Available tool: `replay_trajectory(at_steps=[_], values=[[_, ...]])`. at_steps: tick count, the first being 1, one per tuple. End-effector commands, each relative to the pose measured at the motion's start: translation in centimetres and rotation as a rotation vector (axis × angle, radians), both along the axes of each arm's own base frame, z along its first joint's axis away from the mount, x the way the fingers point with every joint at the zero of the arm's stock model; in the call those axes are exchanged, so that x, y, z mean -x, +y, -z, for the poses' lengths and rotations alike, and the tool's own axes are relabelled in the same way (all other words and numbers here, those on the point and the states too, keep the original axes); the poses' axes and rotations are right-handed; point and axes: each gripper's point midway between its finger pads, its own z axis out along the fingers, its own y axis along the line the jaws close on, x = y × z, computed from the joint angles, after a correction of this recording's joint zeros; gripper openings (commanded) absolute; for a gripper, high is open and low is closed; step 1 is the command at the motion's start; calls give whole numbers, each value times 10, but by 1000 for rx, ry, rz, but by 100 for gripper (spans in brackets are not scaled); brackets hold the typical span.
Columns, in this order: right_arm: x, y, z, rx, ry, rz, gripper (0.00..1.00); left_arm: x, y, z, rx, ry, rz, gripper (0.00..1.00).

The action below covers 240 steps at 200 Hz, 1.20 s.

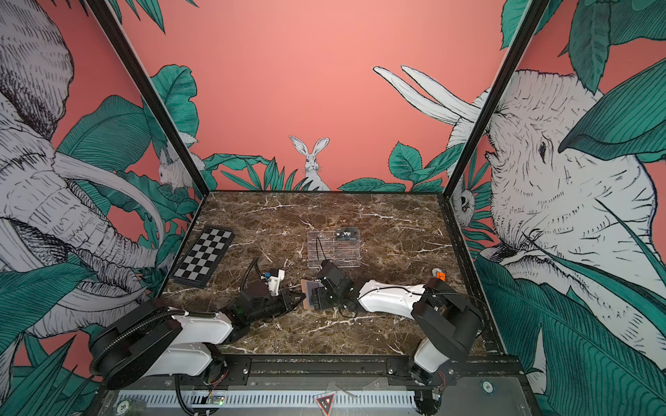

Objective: Take the credit cards out of the card holder
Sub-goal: Flip over the card slot in the card holder.

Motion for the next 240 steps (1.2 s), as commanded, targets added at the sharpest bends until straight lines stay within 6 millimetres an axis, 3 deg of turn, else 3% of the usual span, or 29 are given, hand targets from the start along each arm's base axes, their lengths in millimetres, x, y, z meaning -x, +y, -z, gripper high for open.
replay_trajectory(at_steps=[1, 136, 219, 222, 240], values=[[-1, 3, -11, -42, -25, 0, 77, -1, 1, -7, 18, -28, -9, 0], [3, 18, -17, -45, -16, -36, 84, 0, 0, -7, 13, -32, -5, 0], [0, 18, -11, -16, -11, -29, 83, 0, 1, -7, 11, -34, -7, 0], [2, 16, -1, 6, 4, -30, 83, 0, 1, -7, 11, -34, -6, 0], [2, 13, 1, 19, 4, -24, 82, 1, 1, -7, 9, -36, -4, 0]])
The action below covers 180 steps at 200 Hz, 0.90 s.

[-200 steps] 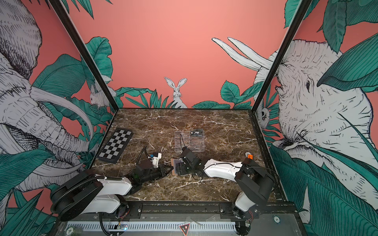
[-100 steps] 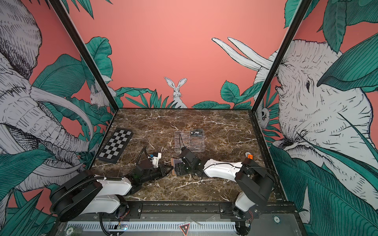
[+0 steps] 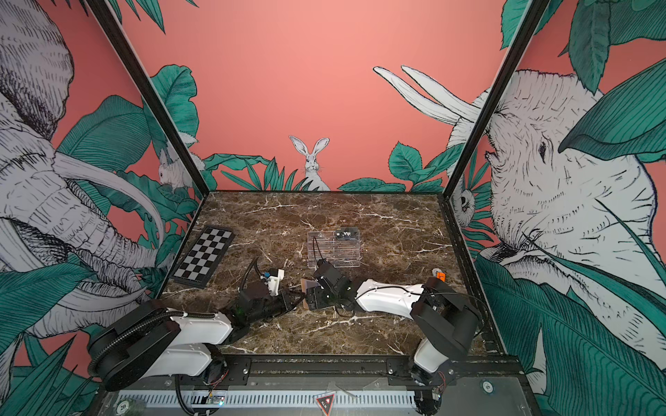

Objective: Take the credit cards out of the card holder
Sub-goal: Flip over the card slot in the card holder.

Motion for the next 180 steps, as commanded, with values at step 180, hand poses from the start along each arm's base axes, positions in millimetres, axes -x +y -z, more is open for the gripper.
replay_trajectory(at_steps=[180], values=[[-13, -18, -7, 39, -55, 36, 84, 6, 2, 4, -29, -22, 25, 0]])
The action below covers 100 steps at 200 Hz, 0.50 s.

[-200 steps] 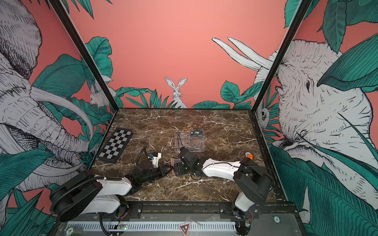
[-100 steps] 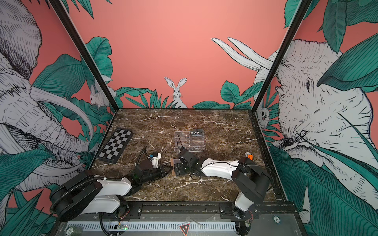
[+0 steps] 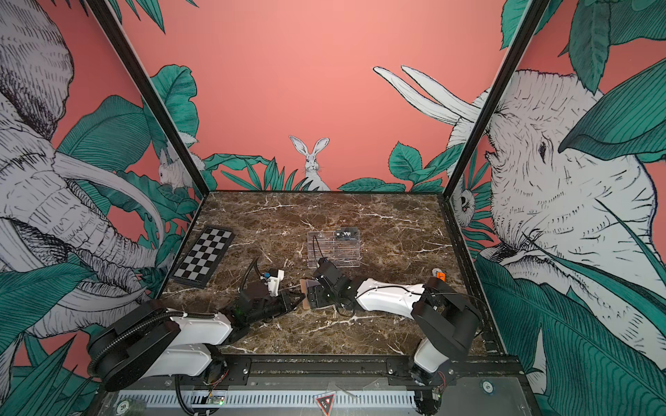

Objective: Take the credit cards out of the card holder
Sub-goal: Flip over the card slot in the card holder.

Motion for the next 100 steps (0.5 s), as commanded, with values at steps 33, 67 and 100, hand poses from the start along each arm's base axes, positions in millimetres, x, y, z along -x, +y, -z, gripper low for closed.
replay_trajectory(at_steps=[33, 67, 100], values=[[-4, -11, -4, 9, -17, 9, 85, 4, 1, 3, -16, -6, 15, 0], [-6, -15, -4, 14, -17, 17, 84, 5, 2, 5, -21, -3, 16, 0], [-6, -20, -5, 14, -20, 27, 84, 5, 2, 6, -25, -2, 17, 0]])
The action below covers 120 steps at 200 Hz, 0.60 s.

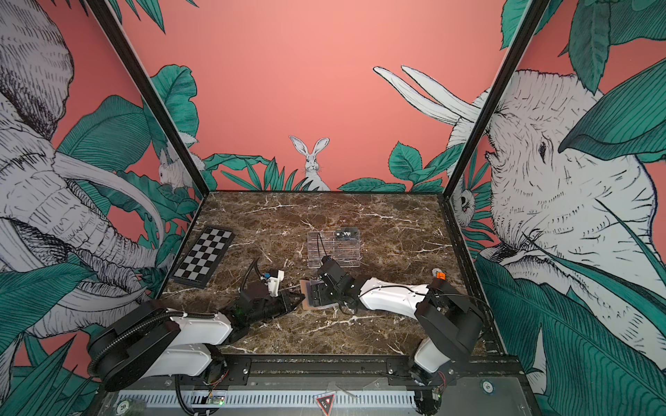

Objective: Take the credit cards out of the card holder
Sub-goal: Flip over the card slot in the card holder.

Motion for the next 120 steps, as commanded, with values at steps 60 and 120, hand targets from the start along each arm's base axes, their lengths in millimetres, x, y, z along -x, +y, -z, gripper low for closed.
replay_trajectory(at_steps=[60, 120], values=[[-2, -27, -3, 24, -23, 47, 84, 4, -2, 4, -41, -12, 40, 0], [1, -59, -1, 57, -23, 103, 85, 7, -8, 9, -86, -6, 105, 0]])
